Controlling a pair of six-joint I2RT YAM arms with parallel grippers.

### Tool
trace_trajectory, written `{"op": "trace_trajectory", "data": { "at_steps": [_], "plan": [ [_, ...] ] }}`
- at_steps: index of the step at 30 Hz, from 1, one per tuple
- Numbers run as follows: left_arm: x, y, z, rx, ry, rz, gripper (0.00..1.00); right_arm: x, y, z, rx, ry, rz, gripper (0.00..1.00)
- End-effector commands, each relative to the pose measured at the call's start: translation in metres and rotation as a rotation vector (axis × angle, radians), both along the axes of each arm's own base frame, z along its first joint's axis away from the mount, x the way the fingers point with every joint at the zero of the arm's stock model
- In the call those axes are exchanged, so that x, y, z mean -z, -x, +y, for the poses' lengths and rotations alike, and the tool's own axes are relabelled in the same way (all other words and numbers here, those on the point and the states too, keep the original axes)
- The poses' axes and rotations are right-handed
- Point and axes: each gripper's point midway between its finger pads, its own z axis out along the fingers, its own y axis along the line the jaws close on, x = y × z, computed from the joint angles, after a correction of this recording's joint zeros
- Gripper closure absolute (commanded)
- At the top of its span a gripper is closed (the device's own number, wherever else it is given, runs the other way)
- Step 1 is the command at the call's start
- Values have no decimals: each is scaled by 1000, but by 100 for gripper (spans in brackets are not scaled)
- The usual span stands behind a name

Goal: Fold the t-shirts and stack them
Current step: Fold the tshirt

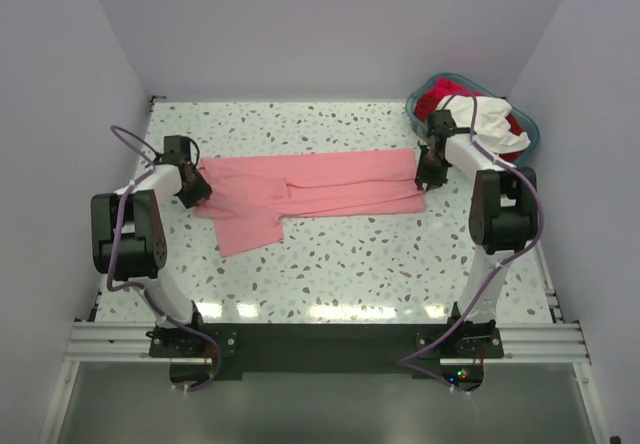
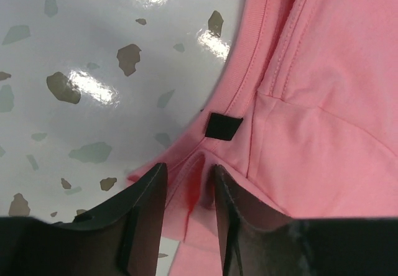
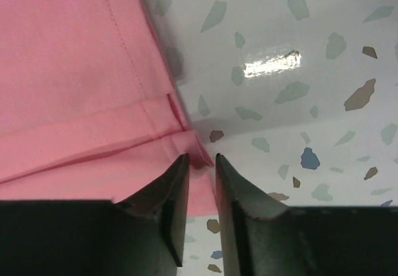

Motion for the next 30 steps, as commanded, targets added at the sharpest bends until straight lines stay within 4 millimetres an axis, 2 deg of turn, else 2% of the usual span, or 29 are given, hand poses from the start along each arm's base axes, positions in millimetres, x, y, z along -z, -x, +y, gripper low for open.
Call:
{"op": "trace_trajectory", "data": {
  "at_steps": [1, 2, 4, 5, 6, 7, 8, 11, 12, 13, 15, 19, 22, 25, 27, 30],
  "plan": [
    [-21, -13, 7, -26, -10, -93, 58, -22, -11, 2, 4, -25, -83, 70],
    [-30, -14, 6, -25, -13, -115, 51, -26, -10, 3, 5, -31, -92, 66],
    [-36, -9, 6, -20, -28, -124, 44, -40, -5, 5, 3, -46, -117, 55],
    [-48, -9, 3, -7, -40, -151, 37, -43, -3, 6, 0, -54, -124, 51],
    [-52, -6, 1, 2, -52, -157, 33, -53, -1, 7, -4, -60, -147, 44],
    [-51, 3, 1, 9, -76, -138, 30, -51, 5, 9, -8, -70, -139, 41],
    [-60, 6, -5, 30, -90, -156, 28, -53, 9, 9, -12, -73, -141, 39],
    [-61, 29, -17, 69, -125, -138, 26, -60, 24, 9, -18, -77, -162, 33],
    [-61, 36, -17, 70, -131, -132, 26, -63, 27, 10, -23, -78, -174, 32],
    [-52, 50, -26, 105, -136, -99, 26, -66, 35, 11, -31, -80, -186, 31],
    [-53, 63, -42, 161, -137, -102, 26, -69, 41, 16, -48, -98, -207, 30],
    [-31, 100, -70, 267, -120, -17, 29, -63, 59, 24, -73, -108, -188, 28],
    [-18, 118, -93, 341, -100, 15, 32, -59, 67, 33, -93, -134, -184, 28],
    [-7, 127, -106, 372, -87, 43, 39, -54, 71, 39, -110, -146, -176, 28],
    [0, 130, -108, 376, -95, 67, 45, -49, 75, 43, -119, -155, -162, 28],
    [5, 129, -108, 367, -113, 75, 48, -44, 79, 46, -131, -167, -146, 28]
  ]
}}
